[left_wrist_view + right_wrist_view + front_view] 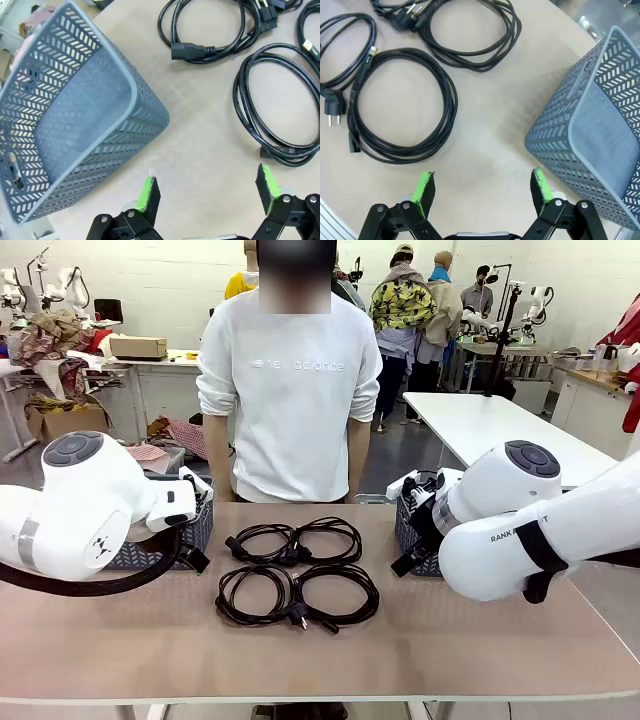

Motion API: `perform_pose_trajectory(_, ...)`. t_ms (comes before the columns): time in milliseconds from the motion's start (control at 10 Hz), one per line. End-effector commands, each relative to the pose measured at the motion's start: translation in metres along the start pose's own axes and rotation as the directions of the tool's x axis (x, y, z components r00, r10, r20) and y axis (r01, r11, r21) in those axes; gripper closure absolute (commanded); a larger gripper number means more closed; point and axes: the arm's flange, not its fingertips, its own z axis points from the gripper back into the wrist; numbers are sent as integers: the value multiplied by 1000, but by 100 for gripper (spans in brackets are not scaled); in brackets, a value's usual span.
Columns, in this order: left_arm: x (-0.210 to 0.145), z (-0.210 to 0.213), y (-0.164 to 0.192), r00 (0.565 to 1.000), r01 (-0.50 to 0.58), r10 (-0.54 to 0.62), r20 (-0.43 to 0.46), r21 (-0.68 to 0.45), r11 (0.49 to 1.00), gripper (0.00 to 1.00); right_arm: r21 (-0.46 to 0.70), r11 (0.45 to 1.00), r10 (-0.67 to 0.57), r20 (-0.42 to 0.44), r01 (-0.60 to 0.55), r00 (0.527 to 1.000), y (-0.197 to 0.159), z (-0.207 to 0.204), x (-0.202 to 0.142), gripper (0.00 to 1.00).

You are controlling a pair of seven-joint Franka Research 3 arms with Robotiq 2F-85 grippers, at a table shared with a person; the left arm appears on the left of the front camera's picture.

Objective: Organize the cables according to human instructions.
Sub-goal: Pick up a bundle of cables and place it in the basket indicated by the human.

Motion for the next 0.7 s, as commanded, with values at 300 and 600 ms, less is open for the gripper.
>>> perform_pose_trajectory(300, 0, 0, 0, 1000, 0, 0, 0, 0, 1000, 0, 0, 1000, 0, 0, 0, 1000, 0, 0, 0, 0)
perform_pose_trajectory(600, 0, 0, 0, 1000, 0, 0, 0, 0, 1000, 0, 0, 1000, 0, 0, 0, 1000, 0, 0, 0, 0)
